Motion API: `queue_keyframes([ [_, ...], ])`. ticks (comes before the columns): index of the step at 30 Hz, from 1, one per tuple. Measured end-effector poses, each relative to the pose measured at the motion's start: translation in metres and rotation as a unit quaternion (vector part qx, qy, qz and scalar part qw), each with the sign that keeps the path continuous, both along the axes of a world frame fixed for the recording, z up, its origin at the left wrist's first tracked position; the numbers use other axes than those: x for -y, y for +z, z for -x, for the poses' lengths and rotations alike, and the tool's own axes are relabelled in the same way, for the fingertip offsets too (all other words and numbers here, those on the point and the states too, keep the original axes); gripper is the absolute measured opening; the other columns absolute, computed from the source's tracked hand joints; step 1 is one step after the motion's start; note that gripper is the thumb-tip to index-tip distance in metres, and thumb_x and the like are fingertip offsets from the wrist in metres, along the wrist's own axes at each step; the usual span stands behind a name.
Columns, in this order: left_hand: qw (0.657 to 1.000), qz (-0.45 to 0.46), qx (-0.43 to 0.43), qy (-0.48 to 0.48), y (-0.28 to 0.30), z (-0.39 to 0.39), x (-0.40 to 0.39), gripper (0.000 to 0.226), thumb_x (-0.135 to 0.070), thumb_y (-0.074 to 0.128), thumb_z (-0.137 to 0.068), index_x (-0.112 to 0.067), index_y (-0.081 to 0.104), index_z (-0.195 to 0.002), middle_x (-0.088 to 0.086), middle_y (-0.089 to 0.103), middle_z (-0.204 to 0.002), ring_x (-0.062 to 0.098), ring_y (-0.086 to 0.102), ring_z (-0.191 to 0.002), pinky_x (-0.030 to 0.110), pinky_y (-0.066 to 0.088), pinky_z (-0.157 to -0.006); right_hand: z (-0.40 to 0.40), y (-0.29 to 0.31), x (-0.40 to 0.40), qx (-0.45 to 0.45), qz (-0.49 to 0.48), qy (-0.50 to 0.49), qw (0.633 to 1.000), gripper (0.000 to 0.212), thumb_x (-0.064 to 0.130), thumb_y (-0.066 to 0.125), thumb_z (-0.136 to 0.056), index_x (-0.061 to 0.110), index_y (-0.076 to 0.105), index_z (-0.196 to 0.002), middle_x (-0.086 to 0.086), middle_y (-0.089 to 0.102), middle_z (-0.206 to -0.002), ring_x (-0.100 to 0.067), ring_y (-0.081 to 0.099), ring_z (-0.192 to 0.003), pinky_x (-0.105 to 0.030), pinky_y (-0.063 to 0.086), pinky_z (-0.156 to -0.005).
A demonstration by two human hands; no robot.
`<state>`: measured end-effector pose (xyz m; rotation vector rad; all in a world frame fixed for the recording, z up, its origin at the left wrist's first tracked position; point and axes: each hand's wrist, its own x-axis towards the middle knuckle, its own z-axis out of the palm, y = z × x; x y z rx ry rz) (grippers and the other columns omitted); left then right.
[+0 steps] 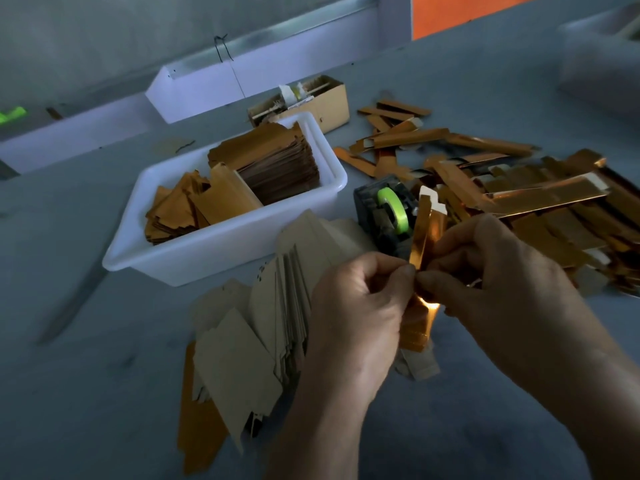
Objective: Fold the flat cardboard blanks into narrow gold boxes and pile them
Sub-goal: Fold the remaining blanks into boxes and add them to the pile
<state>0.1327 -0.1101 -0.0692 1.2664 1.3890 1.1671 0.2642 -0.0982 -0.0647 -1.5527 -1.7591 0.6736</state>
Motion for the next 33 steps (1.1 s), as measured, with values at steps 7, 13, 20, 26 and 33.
queue_keyframes([
  [7,0.997,-0.055,-0.051,0.021,0.002,-0.007,0.008,0.015,-0.015,0.060,-0.091,-0.017,0.071,-0.082,0.002,0.071,-0.071,0.017,0.069,-0.065,0.036,0.059,-0.063,0.006,0.009,0.004,0.075,-0.038,-0.062,0.994,0.033,0.049,0.065,-0.072,0.030,0.040,-0.084,0.013,0.052,-0.062,-0.006,0.054,-0.056,-0.026,0.044,-0.047],
  [13,1.000,-0.030,-0.003,0.003,0.007,0.000,0.010,0.011,-0.022,0.061,-0.090,-0.024,0.071,-0.084,-0.006,0.072,-0.077,0.009,0.070,-0.071,0.018,0.054,-0.055,0.000,0.012,0.005,-0.019,-0.026,-0.034,0.999,0.052,0.068,0.041,-0.051,0.034,0.048,-0.089,0.021,0.051,-0.070,0.006,0.051,-0.064,-0.013,0.034,-0.052],
  [20,1.000,0.005,0.022,0.022,0.007,-0.002,0.007,0.015,-0.020,0.067,-0.087,-0.025,0.064,-0.100,-0.001,0.069,-0.072,0.008,0.065,-0.058,0.020,0.048,-0.048,0.006,0.003,0.002,-0.160,0.053,0.001,0.986,0.013,0.040,0.058,-0.074,0.050,0.051,-0.079,0.025,0.064,-0.076,0.014,0.059,-0.072,-0.016,0.044,-0.053],
  [26,0.996,0.067,0.049,0.035,0.012,0.004,0.003,0.017,-0.022,0.069,-0.085,-0.025,0.061,-0.099,-0.008,0.066,-0.067,0.005,0.060,-0.049,0.023,0.049,-0.044,0.009,0.000,0.002,-0.231,0.073,0.015,0.970,0.023,0.049,0.063,-0.063,0.045,0.059,-0.086,0.021,0.068,-0.077,0.003,0.065,-0.070,-0.025,0.052,-0.060],
  [33,0.987,-0.038,-0.138,0.068,0.013,0.003,0.008,0.014,-0.039,0.058,-0.088,-0.025,0.062,-0.091,-0.006,0.068,-0.075,0.003,0.064,-0.061,0.014,0.048,-0.048,0.001,0.000,-0.007,-0.220,0.057,-0.015,0.974,0.011,0.035,0.063,-0.078,0.040,0.058,-0.085,0.014,0.069,-0.072,0.006,0.064,-0.065,-0.012,0.044,-0.052],
])
